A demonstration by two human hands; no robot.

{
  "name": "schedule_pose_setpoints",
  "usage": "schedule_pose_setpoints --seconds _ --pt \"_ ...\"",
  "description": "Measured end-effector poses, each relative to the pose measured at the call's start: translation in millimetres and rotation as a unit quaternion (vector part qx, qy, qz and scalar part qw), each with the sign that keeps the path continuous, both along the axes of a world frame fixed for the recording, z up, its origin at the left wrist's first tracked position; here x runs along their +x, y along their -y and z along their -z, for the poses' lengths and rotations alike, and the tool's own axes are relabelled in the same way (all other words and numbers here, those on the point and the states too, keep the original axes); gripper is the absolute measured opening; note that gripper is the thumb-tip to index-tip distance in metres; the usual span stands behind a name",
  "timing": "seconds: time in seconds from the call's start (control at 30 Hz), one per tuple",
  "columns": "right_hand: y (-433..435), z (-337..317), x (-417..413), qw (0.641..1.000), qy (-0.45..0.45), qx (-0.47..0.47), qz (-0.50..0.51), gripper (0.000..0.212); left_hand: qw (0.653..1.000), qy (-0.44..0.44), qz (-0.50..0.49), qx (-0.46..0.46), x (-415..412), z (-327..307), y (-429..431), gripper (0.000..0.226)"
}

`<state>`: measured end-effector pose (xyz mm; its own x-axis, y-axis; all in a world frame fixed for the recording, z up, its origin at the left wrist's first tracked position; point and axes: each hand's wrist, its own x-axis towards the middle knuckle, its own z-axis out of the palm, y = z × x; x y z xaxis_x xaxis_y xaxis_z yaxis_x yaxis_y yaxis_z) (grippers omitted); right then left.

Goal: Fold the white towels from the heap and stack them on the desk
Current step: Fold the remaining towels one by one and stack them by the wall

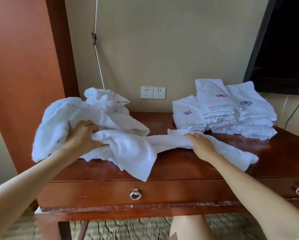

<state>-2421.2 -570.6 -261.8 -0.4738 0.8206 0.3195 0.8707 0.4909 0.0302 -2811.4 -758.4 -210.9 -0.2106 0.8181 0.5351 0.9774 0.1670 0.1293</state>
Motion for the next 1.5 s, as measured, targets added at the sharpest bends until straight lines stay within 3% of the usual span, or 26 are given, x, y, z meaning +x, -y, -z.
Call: schedule_pose_setpoints --seconds 0.07,0.17,0.3,0.5,0.6,0.9,1.03,1.13,1.2,1.27,1.33,1.4,1.43,1.5 --pt "-4 2 23 0.999 -0.008 -0.018 0.049 0.057 0.996 0.049 -0.045 -0.058 -53 12 -4 0.05" --pt "-6 0 66 0.983 -0.023 -0.052 0.175 0.051 0.992 0.086 -0.085 -0.047 -124 51 -25 0.068" --pt "-5 -3 92 0.964 -0.011 -0.068 0.258 0.043 0.992 0.071 -0.097 -0.046 -30 14 7 0.046" --pt "5 -4 67 0.95 -0.03 -0.084 0.3 0.044 0.981 0.105 -0.142 -0.074 12 10 -14 0.058" --pt "9 2 63 0.948 -0.046 -0.076 0.307 0.044 0.98 0.095 -0.158 -0.074 7 11 -19 0.054" --pt "10 26 68 0.958 -0.083 0.001 0.275 0.045 0.971 0.086 -0.208 -0.079 -2 16 -48 0.051" --pt "11 30 66 0.969 -0.095 0.092 0.211 0.062 0.966 0.073 -0.227 -0.103 4 11 -59 0.058" --pt "13 28 61 0.972 -0.091 0.203 0.077 0.071 0.947 0.057 -0.245 -0.197 11 -3 -66 0.076" --pt "16 25 50 0.976 -0.089 0.2 -0.008 0.062 0.914 0.01 -0.271 -0.301 22 -21 -69 0.09" --pt "17 25 40 0.979 -0.084 0.169 -0.076 0.051 0.872 -0.096 -0.296 -0.378 48 -42 -71 0.095" --pt "18 25 35 0.983 -0.081 0.146 -0.082 0.044 0.871 -0.202 -0.265 -0.362 91 -53 -68 0.078" --pt "18 26 35 0.985 -0.094 0.136 -0.055 0.038 0.918 -0.263 -0.166 -0.248 138 -48 -69 0.052" --pt "19 27 37 0.984 -0.105 0.136 -0.04 0.035 0.942 -0.26 -0.094 -0.193 160 -39 -73 0.047" --pt "23 27 41 0.982 -0.134 0.135 -0.02 0.027 0.967 -0.187 0.057 -0.161 202 -15 -79 0.058"
